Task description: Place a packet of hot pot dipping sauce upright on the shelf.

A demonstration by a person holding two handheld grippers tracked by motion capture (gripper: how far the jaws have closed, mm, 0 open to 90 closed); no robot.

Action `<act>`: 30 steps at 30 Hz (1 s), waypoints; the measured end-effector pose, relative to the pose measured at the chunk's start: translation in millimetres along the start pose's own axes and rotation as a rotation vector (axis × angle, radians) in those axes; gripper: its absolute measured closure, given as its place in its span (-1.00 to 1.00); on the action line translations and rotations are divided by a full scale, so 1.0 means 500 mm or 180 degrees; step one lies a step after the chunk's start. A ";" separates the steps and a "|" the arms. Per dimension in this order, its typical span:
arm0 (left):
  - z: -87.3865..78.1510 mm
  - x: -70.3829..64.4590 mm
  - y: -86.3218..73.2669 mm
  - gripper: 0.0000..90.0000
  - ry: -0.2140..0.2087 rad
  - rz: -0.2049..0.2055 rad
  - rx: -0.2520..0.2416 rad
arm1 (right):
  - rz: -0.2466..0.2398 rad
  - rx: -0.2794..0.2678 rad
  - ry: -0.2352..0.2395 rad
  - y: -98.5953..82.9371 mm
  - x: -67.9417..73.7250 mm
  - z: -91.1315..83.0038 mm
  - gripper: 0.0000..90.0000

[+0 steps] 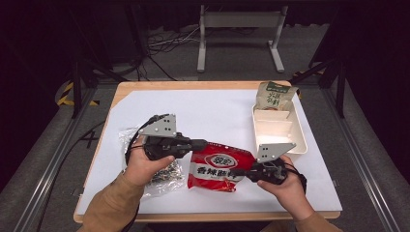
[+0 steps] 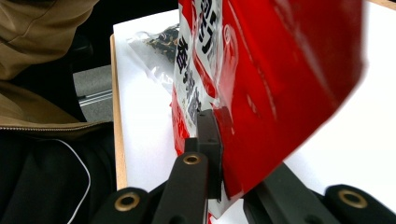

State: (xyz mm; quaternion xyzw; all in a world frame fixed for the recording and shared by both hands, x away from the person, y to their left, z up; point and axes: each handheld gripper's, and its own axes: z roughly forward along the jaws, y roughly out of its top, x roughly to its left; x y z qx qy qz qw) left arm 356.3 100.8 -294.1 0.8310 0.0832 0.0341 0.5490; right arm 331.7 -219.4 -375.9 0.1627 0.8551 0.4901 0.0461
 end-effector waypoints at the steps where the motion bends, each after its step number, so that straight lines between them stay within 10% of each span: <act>1: -0.002 0.000 0.000 0.99 0.0002 -0.0009 -0.0006 | -0.0006 0.0010 0.0001 0.002 0.002 -0.001 0.96; 10: -0.010 0.001 -0.003 0.94 0.0065 -0.0034 -0.0143 | -0.0102 0.0085 -0.0046 0.027 0.013 -0.019 0.96; 20: -0.015 0.003 -0.004 0.18 0.0107 -0.0082 -0.0314 | -0.0133 0.0092 -0.0111 0.057 0.007 -0.061 0.97; 30: -0.025 0.007 -0.014 -0.01 0.0221 -0.0111 -0.0364 | -0.0198 0.0139 -0.0270 0.087 -0.014 -0.114 0.97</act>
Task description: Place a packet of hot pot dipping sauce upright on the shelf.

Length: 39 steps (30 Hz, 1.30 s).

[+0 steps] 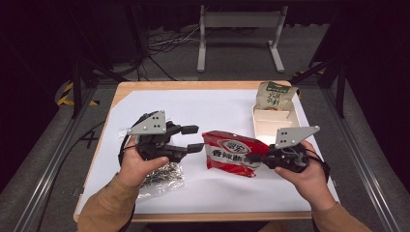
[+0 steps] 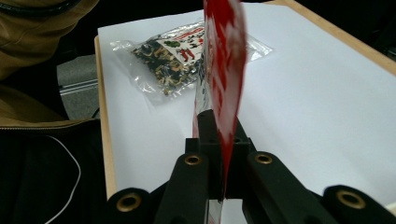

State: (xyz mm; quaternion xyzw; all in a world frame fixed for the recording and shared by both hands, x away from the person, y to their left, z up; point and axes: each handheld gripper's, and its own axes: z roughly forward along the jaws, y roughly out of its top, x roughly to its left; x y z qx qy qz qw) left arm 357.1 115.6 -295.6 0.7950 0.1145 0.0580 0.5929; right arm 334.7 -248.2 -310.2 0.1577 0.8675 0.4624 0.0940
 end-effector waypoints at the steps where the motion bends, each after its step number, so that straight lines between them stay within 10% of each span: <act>1: -0.001 0.001 -0.001 -0.01 0.0019 0.0001 0.0007 | -0.0004 -0.0004 -0.0012 0.003 -0.003 -0.005 0.97; 39: -0.021 0.031 -0.041 -0.18 0.0354 -0.0227 0.0127 | -0.0054 -0.0104 -0.0653 0.066 -0.168 -0.132 0.97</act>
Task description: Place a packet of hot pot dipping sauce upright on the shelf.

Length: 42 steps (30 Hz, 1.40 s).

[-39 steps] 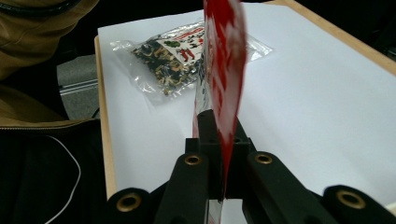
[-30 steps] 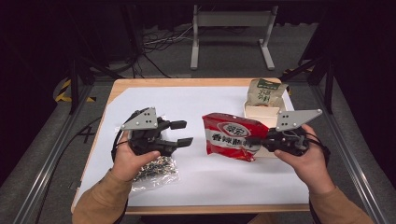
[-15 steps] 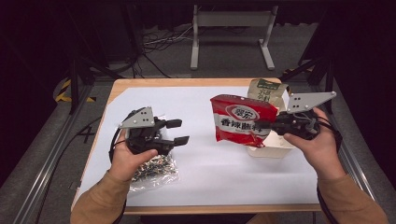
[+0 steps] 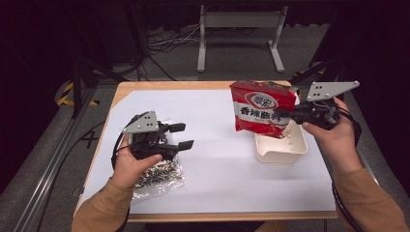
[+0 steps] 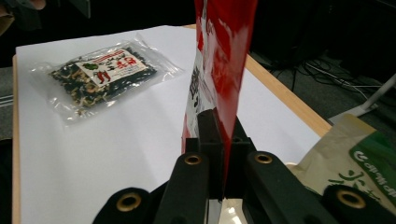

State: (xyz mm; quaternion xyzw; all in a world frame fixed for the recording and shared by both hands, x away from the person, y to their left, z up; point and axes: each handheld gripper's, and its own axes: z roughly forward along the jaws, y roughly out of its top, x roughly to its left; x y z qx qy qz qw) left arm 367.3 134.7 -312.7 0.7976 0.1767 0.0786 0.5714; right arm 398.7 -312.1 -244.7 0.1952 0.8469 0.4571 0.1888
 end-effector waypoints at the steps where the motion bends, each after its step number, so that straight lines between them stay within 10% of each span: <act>1: 0.000 -0.001 -0.001 -0.19 0.0008 -0.0022 -0.0001 | 0.0004 -0.0008 -0.0008 -0.001 -0.005 0.000 0.97; 42: -0.059 0.008 -0.038 -0.27 0.0364 -0.0169 0.0036 | 0.0085 0.0211 -0.0318 -0.067 -0.174 0.030 0.97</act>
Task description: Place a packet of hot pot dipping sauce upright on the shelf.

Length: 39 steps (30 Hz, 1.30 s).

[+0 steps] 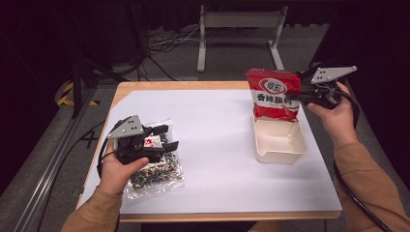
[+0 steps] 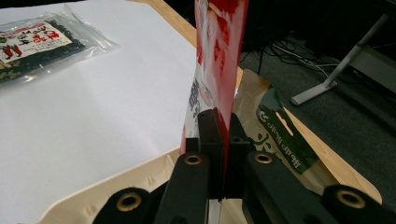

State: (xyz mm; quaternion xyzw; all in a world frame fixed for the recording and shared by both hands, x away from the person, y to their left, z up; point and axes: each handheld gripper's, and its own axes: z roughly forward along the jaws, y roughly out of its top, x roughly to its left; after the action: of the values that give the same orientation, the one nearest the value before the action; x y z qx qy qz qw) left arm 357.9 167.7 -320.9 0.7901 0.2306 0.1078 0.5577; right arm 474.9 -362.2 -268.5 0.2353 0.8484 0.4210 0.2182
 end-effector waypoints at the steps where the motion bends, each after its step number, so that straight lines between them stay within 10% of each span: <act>1: -0.001 0.000 0.000 -0.27 0.0000 0.0010 0.0002 | -0.0003 0.0015 -0.0006 -0.001 -0.002 0.002 0.97; 39: -0.005 0.008 -0.001 -0.27 -0.0020 -0.0042 -0.0017 | 0.0110 0.0163 -0.0133 -0.075 -0.031 0.060 0.94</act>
State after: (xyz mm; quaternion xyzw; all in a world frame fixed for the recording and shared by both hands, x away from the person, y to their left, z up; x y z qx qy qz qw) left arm 360.3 172.0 -320.9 0.7874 0.2338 0.1022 0.5612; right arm 496.4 -372.9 -312.8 0.2641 0.8500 0.3978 0.2225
